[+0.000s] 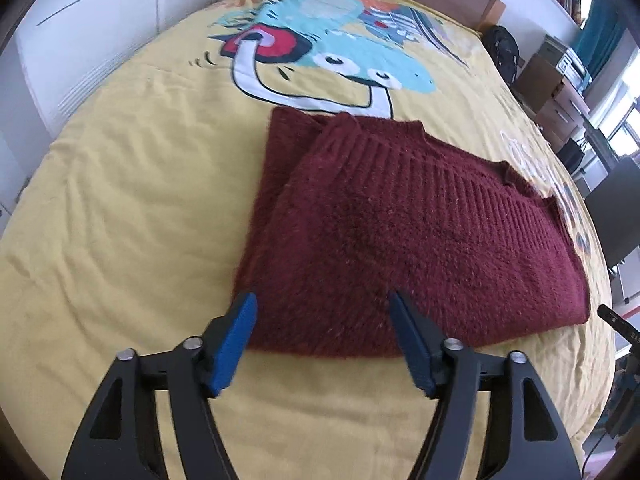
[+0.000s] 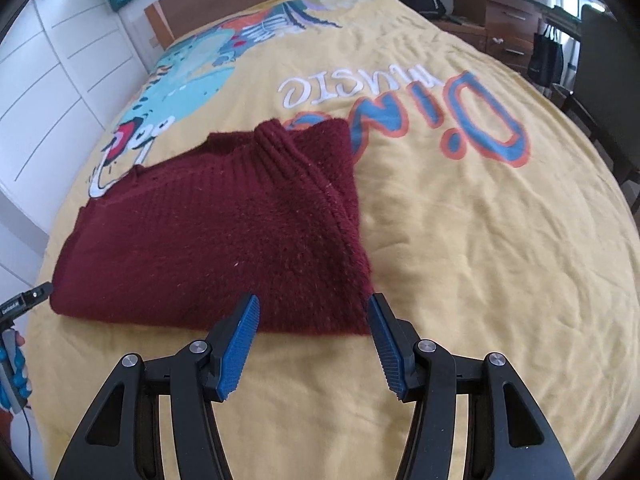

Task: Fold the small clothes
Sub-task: 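Withdraw both open tools up from the folded sweater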

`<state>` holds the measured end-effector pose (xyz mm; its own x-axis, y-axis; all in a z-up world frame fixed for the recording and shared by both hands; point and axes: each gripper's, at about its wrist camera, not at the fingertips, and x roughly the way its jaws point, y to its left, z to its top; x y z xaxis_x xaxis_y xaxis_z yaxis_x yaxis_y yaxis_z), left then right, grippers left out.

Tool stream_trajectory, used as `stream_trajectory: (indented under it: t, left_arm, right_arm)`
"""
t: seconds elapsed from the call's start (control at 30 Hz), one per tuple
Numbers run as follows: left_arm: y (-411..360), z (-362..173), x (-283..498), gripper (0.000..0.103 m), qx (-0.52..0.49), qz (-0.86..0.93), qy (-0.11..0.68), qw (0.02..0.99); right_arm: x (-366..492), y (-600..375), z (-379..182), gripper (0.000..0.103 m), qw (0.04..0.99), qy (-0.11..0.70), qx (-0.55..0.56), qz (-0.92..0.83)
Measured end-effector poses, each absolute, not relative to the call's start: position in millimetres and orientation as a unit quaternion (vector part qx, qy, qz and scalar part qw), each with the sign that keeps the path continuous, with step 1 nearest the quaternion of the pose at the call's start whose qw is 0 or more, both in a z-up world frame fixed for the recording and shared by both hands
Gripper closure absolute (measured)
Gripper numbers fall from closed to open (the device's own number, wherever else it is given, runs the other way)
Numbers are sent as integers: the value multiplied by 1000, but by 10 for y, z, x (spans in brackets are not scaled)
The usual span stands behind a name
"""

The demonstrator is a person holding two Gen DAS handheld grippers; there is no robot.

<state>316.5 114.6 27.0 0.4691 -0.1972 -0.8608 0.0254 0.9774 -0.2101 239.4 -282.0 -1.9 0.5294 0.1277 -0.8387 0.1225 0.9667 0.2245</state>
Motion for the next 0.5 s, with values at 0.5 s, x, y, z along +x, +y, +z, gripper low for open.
stream_trajectory:
  t: [0.5]
  left_arm:
    - [1707, 376, 2782, 37, -150, -75, 524, 835]
  right_arm:
    - [1813, -2800, 92, 45, 867, 476, 143, -7]
